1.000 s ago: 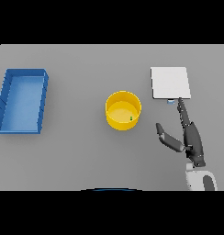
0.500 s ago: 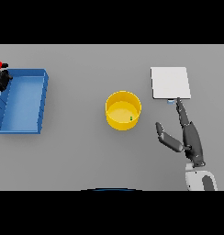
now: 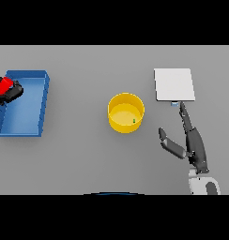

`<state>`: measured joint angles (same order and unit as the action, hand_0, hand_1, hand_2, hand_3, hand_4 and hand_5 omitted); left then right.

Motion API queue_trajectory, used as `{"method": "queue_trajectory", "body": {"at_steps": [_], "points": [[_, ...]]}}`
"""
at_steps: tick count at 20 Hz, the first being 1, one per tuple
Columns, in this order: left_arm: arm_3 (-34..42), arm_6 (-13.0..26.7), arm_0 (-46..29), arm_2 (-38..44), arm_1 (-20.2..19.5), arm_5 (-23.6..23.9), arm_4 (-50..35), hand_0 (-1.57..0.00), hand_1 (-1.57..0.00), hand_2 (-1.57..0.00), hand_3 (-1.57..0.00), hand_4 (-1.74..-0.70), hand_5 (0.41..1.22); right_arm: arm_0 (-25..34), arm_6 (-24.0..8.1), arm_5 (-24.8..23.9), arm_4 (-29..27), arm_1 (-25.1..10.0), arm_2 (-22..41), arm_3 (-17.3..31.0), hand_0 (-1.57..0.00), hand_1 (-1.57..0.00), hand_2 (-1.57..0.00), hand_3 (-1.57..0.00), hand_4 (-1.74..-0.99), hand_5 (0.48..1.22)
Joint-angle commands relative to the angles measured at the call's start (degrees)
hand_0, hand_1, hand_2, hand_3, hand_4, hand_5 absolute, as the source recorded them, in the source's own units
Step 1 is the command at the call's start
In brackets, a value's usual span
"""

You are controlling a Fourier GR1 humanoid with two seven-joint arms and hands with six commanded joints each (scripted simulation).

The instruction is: Pick up the red beaker and tilt it to pour out 1 green nut into yellow bowl. Pick up the yellow bowl and place it on the metallic measuring scale.

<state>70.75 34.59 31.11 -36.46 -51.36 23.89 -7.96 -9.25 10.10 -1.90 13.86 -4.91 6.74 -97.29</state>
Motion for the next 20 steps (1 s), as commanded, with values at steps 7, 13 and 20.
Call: {"method": "queue_trajectory", "body": {"at_steps": [7, 13, 20], "points": [[3.6, 0.3, -0.3, -1.8, -3.5, -8.2, -6.7, -0.3, -0.25, -0.25, -0.24, -0.83, 0.688, -0.2, -1.0, 0.0, 0.5, 0.2, 0.6, -0.7, 0.0, 0.0, 0.0, 0.0, -1.189, 0.666], [2.2, -2.5, 0.8, -0.3, -2.6, -6.2, -6.6, -0.08, -0.06, -0.06, -0.06, -0.78, 0.674, 0.5, -3.8, -1.3, 3.5, 0.0, 1.4, -1.2, 0.0, 0.0, 0.0, 0.0, -1.195, 0.66], [1.9, -3.7, 1.5, 0.2, -1.4, -5.2, -7.0, -0.02, -0.01, -0.01, -0.01, -0.78, 0.7, 7.1, -4.4, 4.9, 7.2, -6.3, 4.2, -0.8, 0.0, 0.0, 0.0, 0.0, -1.221, 0.709]]}}
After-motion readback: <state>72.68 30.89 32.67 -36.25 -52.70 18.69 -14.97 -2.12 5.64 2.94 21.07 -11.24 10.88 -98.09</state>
